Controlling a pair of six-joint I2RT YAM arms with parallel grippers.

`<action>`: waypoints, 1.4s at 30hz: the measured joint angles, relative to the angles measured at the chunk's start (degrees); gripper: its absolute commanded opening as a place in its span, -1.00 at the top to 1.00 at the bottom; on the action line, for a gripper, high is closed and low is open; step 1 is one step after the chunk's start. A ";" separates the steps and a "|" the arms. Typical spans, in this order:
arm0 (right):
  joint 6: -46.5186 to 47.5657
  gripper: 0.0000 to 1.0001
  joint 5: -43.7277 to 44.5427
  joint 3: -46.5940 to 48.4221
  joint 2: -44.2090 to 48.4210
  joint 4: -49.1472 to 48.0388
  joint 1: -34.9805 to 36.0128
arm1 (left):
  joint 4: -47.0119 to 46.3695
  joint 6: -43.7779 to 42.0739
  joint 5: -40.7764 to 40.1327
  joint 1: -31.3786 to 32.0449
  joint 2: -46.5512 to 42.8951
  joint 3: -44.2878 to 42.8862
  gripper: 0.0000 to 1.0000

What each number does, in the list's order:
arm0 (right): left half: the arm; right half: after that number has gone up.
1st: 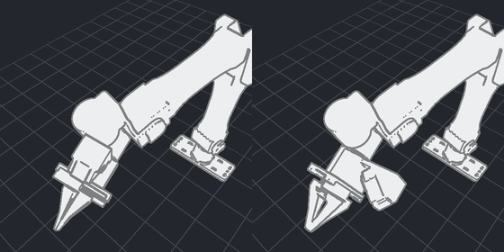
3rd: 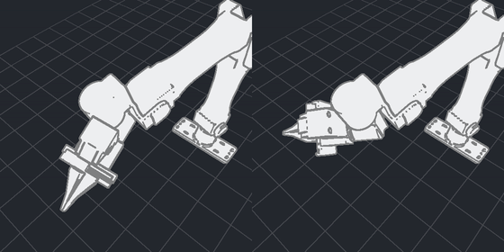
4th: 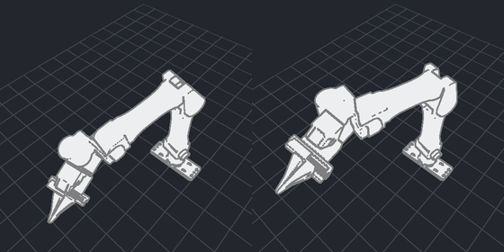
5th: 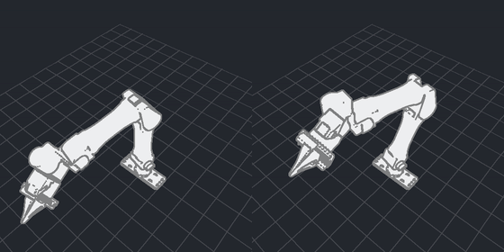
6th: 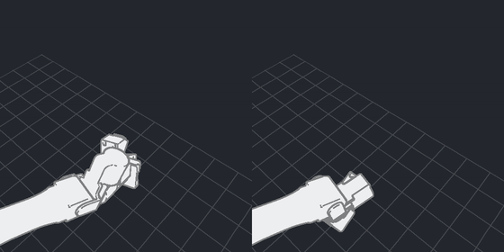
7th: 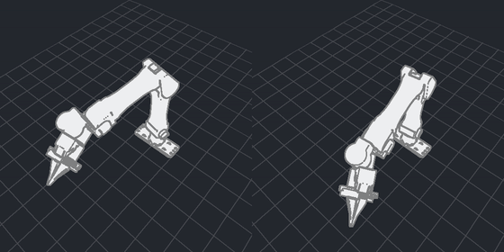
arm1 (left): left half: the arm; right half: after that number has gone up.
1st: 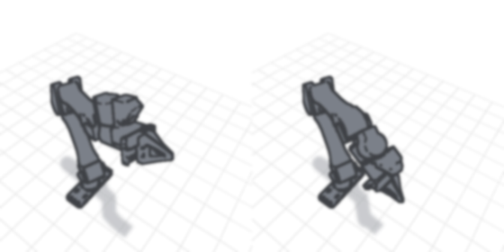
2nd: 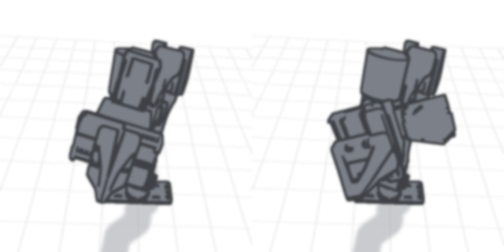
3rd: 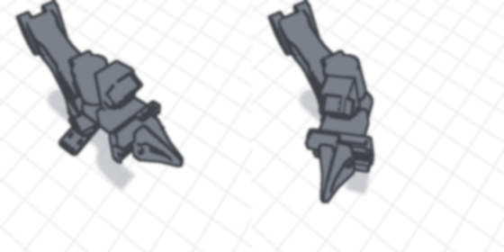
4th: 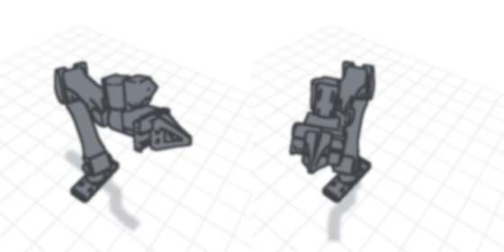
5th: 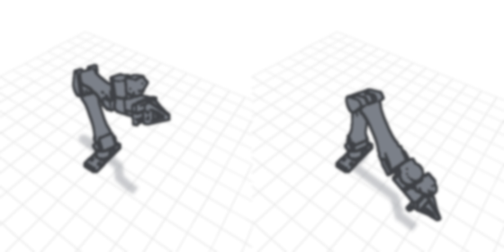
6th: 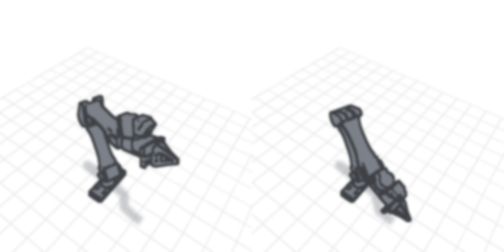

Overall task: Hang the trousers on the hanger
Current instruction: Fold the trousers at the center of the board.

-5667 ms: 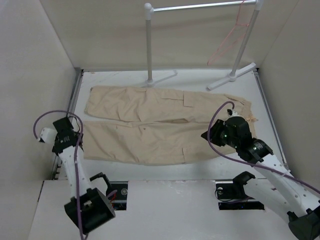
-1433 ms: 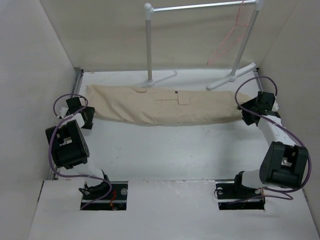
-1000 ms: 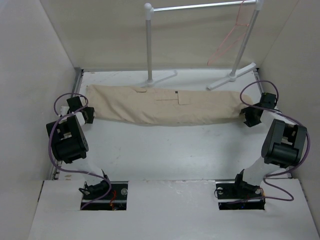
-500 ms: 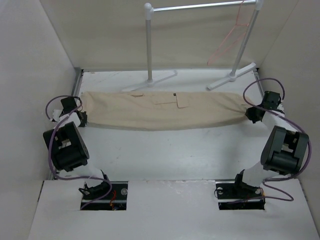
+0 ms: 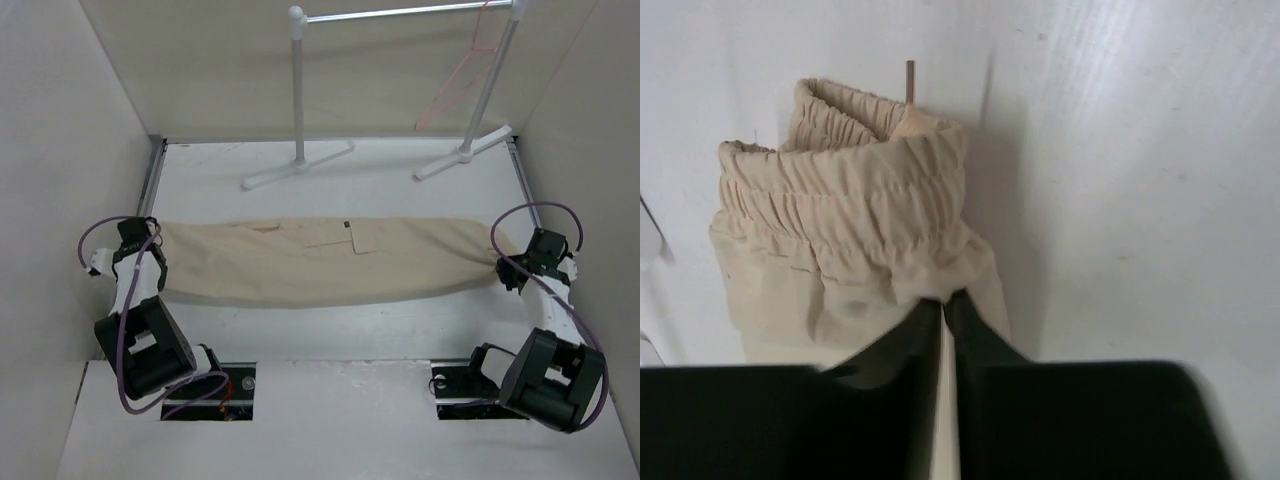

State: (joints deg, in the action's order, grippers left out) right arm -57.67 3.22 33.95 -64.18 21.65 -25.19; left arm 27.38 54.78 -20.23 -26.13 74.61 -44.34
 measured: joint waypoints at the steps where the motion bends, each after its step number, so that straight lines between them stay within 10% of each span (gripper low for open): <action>1: 0.11 0.41 0.31 -0.83 1.55 0.70 -0.20 | 0.76 -0.37 -0.61 -0.26 -0.33 0.13 0.61; 9: 5.42 -0.35 3.06 4.55 7.69 7.69 -0.24 | 5.57 -1.49 -3.08 3.72 -6.60 -3.15 -0.03; 17: 8.63 0.65 4.20 14.82 10.34 5.66 11.45 | 1.07 -1.33 -0.92 15.96 -9.44 -8.02 0.21; 25: 9.94 0.51 -6.62 17.51 -14.10 -1.38 16.28 | -11.43 -0.68 8.76 21.20 7.67 -7.32 0.18; 33: 10.32 0.59 -7.37 22.56 -30.45 -1.33 10.45 | -20.74 -0.63 12.28 9.97 13.90 -3.02 0.12; 42: 9.77 -0.27 -7.87 22.97 -24.44 -0.74 7.28 | -23.15 2.32 13.57 6.49 13.16 -1.75 -0.03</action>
State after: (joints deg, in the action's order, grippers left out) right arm -47.90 -4.64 56.93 -88.62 20.91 -17.91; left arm 4.23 57.10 -6.66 -19.64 87.77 -46.09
